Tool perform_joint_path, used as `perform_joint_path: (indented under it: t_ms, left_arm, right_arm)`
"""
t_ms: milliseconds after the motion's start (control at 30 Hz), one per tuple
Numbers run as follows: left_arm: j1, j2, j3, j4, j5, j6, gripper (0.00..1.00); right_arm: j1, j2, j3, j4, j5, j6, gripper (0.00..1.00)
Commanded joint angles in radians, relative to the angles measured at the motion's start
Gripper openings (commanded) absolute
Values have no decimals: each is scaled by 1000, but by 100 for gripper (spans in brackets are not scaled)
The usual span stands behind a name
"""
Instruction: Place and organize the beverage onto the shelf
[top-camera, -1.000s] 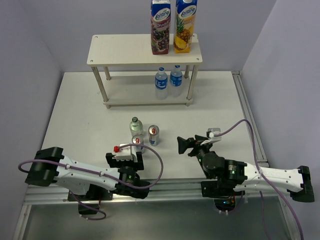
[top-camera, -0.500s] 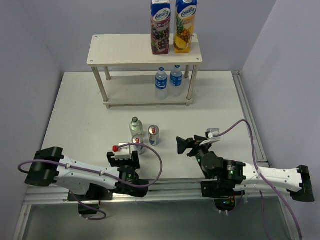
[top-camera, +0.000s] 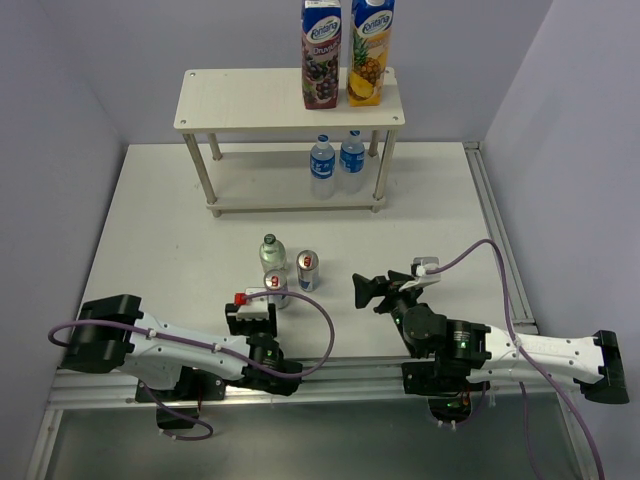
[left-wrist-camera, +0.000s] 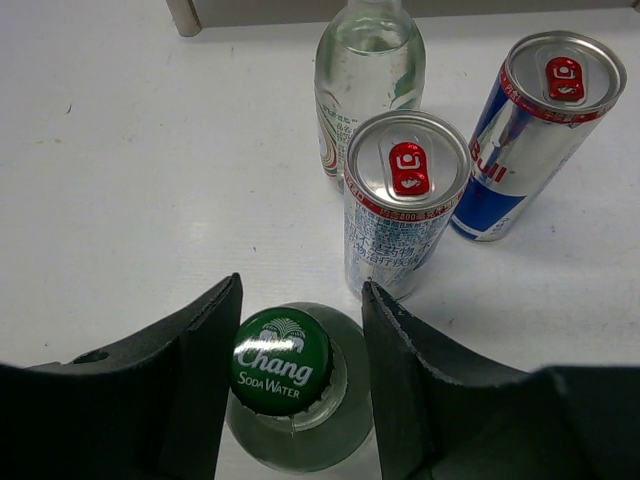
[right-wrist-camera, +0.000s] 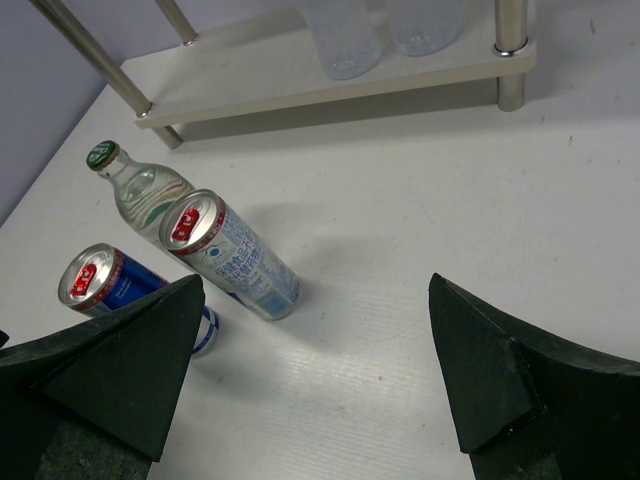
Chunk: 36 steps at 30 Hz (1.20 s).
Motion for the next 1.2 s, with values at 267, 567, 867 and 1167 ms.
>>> perform_joint_path:
  t_ms: [267,567,867,1167]
  left_arm:
    - [15,-98,69,-17,-20,-166,0]
    - [38,-239,147,-17,-82,1,0]
    - [67,-299,204,-17,-116,138,0]
    - [144,-384,388,83,-191,534,0]
  right_arm:
    - [9,10,-17,54,28,0,100]
    - [9,12,-17,60,29,-4,100]
    - [9,-2,-20,55,31,0,100]
    - [9,1,-18,61,31,-6,100]
